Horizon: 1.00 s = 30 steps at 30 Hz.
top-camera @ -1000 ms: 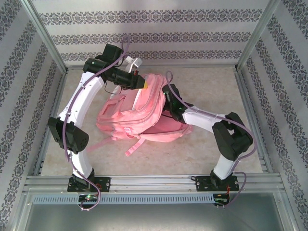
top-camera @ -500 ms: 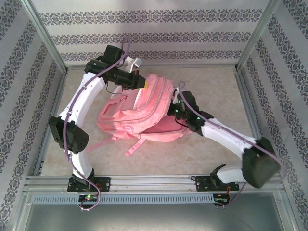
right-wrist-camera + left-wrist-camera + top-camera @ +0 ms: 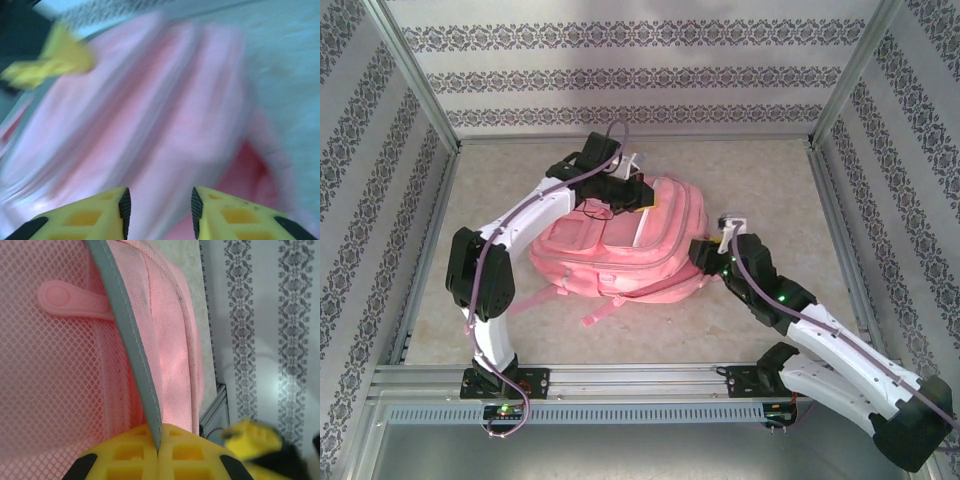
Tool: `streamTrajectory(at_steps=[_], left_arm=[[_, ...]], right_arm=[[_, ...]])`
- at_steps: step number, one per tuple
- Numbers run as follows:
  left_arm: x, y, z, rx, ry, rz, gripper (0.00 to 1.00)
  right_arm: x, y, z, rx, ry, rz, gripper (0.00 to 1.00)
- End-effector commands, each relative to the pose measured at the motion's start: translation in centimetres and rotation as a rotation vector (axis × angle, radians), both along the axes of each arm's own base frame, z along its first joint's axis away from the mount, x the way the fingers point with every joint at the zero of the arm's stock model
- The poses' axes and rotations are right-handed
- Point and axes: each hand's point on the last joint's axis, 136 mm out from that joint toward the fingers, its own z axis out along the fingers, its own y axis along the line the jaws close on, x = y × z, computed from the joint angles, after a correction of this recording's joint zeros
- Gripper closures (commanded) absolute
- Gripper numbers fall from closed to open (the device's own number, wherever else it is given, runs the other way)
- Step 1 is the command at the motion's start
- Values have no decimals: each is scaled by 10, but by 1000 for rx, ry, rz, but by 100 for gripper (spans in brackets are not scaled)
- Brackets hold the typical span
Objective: Pack books, pencil case, and school supplies into a backpack
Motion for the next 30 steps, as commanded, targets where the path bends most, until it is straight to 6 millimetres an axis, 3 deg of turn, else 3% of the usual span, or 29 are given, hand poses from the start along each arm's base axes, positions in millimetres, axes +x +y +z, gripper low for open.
streamTrajectory(at_steps=[1, 4, 6, 11, 16, 19, 22, 30], left_arm=[[42, -16, 20, -96, -89, 146, 100], [47, -29, 20, -100, -95, 161, 100], [52, -32, 15, -100, -86, 169, 100], [57, -34, -2, -95, -60, 185, 100], [61, -35, -15, -100, -44, 203, 100], [64, -36, -21, -96, -35, 211, 100], [68, -36, -26, -92, -23, 220, 100], [78, -36, -36, -110, 25, 250, 100]], right_arm=[[-30, 48, -17, 22, 78, 228, 62], [-49, 77, -35, -1, 162, 343, 62], [-55, 85, -46, -19, 221, 369, 60], [-62, 81, -76, -69, 340, 310, 56], [-67, 68, -103, -278, 450, 154, 54], [-66, 68, -104, -387, 427, 90, 52], [-62, 71, -110, -459, 406, 32, 44], [-49, 86, -145, -541, 441, -44, 48]])
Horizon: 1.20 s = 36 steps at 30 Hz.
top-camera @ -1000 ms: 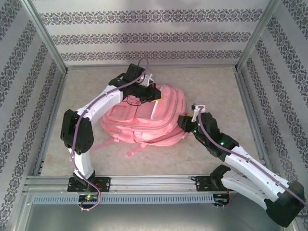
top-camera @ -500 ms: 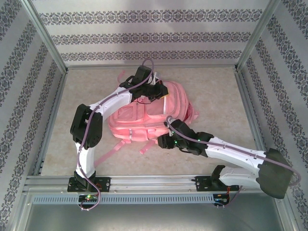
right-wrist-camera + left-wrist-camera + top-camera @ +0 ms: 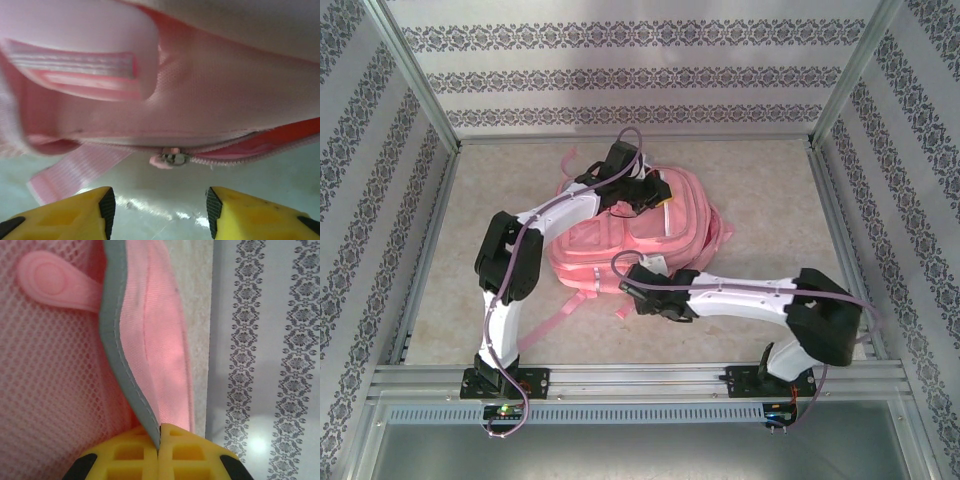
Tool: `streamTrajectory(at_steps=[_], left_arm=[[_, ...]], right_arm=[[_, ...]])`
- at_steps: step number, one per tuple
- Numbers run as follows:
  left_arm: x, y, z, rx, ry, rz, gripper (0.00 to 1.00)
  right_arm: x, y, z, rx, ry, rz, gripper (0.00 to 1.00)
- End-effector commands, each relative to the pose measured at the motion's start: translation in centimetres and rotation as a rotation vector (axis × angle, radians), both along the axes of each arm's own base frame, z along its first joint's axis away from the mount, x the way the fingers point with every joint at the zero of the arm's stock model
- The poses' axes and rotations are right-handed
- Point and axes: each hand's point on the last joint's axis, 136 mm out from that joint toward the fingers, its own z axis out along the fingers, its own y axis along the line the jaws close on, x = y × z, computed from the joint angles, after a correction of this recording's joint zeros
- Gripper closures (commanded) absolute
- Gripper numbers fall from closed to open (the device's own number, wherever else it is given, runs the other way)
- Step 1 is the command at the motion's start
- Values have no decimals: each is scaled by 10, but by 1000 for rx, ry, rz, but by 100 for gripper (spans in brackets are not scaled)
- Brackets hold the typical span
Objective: Pack books, pencil case, and school supplies into a backpack
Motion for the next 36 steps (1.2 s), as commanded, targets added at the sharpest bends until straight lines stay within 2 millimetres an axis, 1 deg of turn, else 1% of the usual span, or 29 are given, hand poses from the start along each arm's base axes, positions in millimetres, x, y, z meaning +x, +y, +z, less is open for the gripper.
streamTrajectory(at_steps=[1, 5, 8, 12, 14, 16, 18, 19, 22, 25, 27, 28, 29, 31, 33, 34, 36], left_arm=[[19, -1, 14, -46, -42, 47, 100], [21, 1, 9, -53, -30, 63, 100], [20, 2, 5, -56, -22, 69, 100], [19, 6, -2, -53, -9, 76, 100], [19, 8, -4, -46, -5, 77, 100], [19, 11, -7, -35, -2, 77, 100], [19, 14, -10, -29, 0, 78, 100], [19, 15, -11, -24, 0, 77, 100], [18, 18, -14, 3, -7, 68, 100], [17, 22, -16, 29, -13, 60, 100], [16, 24, -17, 38, -14, 55, 100], [15, 24, -16, 43, -16, 47, 98], [14, 24, -15, 49, -18, 38, 92], [10, 29, -7, 74, -33, 22, 70], [4, 39, 4, 114, -56, 23, 56], [-1, 47, 14, 145, -75, 33, 51], [-13, 65, 28, 207, -99, 62, 46]], right_arm=[[10, 3, -2, -51, -34, -42, 49], [15, 8, -12, -88, -32, -41, 51], [25, 0, -16, -151, -54, -66, 57], [34, -7, -25, -180, -44, -89, 68], [36, -7, -24, -176, -49, -87, 74], [36, -9, -20, -170, -57, -87, 84], [35, -11, -18, -153, -64, -82, 92], [34, -12, -16, -143, -66, -80, 94], [31, -13, -9, -108, -80, -60, 100], [29, -16, -3, -62, -92, -43, 100], [28, -14, -4, 8, -81, -31, 100], [28, -13, -4, 54, -78, -26, 100], [28, -13, -4, 85, -74, -29, 100], [27, -8, 0, 172, -69, -2, 100], [26, -6, 5, 220, -88, 13, 100], [25, -3, 10, 255, -96, 33, 100], [23, 3, 18, 314, -112, 58, 100]])
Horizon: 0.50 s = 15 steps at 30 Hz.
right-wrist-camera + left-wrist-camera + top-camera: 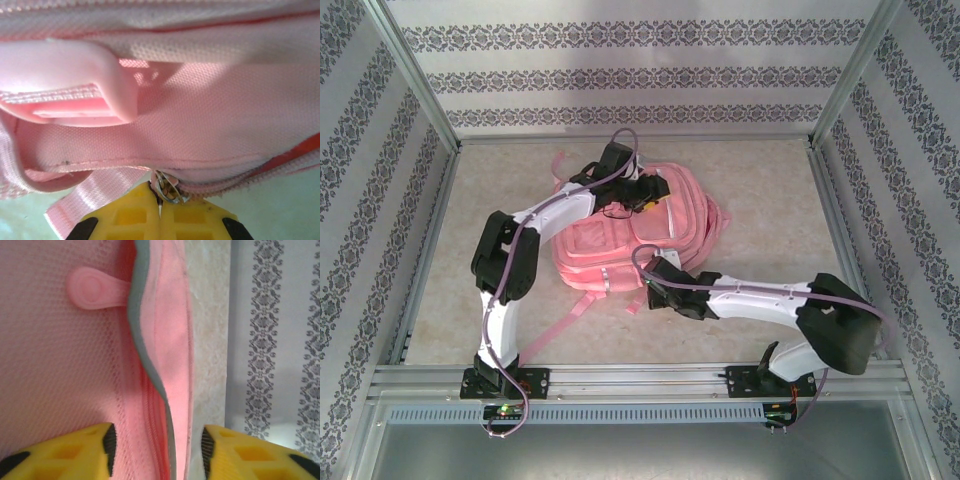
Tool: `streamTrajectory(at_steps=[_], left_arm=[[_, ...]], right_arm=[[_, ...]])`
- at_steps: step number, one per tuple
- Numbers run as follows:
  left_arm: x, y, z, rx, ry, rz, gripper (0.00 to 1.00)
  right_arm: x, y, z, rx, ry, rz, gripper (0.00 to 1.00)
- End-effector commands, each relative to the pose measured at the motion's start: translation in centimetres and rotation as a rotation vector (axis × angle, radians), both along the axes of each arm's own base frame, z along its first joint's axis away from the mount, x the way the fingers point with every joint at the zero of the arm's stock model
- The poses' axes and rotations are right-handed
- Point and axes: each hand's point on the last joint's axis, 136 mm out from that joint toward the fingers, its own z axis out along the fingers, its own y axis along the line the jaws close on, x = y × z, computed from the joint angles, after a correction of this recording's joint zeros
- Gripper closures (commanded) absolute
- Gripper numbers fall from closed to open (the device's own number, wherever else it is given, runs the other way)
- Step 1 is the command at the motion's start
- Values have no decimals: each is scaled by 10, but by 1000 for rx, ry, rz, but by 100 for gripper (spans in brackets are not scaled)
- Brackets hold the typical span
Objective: Pack books, pencil case, and school supplies into a backpack
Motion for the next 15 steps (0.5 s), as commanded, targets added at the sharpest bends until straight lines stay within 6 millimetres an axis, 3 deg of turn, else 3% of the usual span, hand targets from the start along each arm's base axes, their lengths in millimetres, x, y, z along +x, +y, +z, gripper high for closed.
streamTrajectory(at_steps=[1, 6, 11, 15], left_arm=[[-22, 47, 40, 139, -72, 61, 45], [-73, 96, 63, 207, -94, 163, 41], [-130, 125, 40, 123, -9, 270, 38], [-167, 127, 9, 24, 72, 314, 40]], right_arm=[[0, 20, 22, 142, -48, 61, 100], [-1, 30, 29, 231, -51, 70, 100], [2, 44, 29, 301, -35, 67, 100], [4, 57, 29, 352, -15, 73, 100]])
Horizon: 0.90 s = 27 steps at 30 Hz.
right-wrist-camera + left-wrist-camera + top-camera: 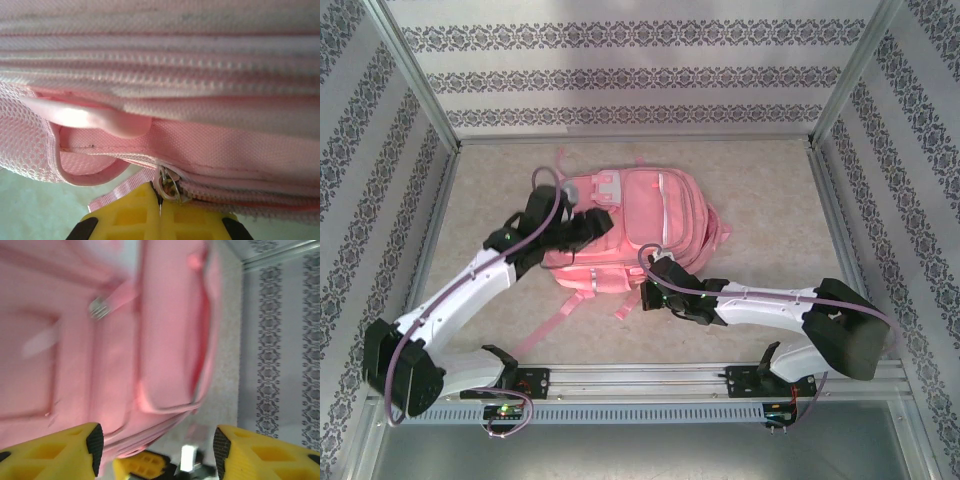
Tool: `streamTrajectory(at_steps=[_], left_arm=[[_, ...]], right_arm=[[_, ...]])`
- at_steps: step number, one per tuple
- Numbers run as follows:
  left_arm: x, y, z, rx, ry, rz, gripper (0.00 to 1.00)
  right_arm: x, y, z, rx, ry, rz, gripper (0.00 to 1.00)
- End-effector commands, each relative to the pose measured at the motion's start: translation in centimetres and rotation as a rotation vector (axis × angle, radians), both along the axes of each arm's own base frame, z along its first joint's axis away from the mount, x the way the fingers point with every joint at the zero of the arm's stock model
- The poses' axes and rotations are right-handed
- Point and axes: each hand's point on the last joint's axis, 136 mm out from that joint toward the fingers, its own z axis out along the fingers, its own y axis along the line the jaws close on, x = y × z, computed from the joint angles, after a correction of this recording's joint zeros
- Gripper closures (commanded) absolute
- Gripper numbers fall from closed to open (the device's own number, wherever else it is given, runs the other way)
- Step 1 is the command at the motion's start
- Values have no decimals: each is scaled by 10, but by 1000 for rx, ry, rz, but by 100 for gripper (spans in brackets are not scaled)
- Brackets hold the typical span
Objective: Pack books, pencil case, and school supplies into a backpack
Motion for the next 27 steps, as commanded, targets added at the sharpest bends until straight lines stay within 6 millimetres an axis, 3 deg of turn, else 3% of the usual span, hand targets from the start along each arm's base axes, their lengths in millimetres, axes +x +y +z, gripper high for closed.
streamTrajectory(at_steps=[1, 8, 19, 22, 27], left_arm=[[-23, 1, -32, -61, 86, 75, 41], [-51, 17, -51, -16, 84, 181, 48], [-80, 44, -69, -63, 159, 348, 52], [-83, 45, -80, -85, 193, 386, 54], [-80, 34, -93, -104, 249, 386, 46]], right_arm=[[9, 26, 19, 144, -8, 6, 100], [8, 38, 23, 197, 3, 26, 100], [8, 33, 16, 192, 3, 4, 100], [8, 36, 14, 200, 8, 7, 100], [9, 37, 13, 200, 12, 9, 100]])
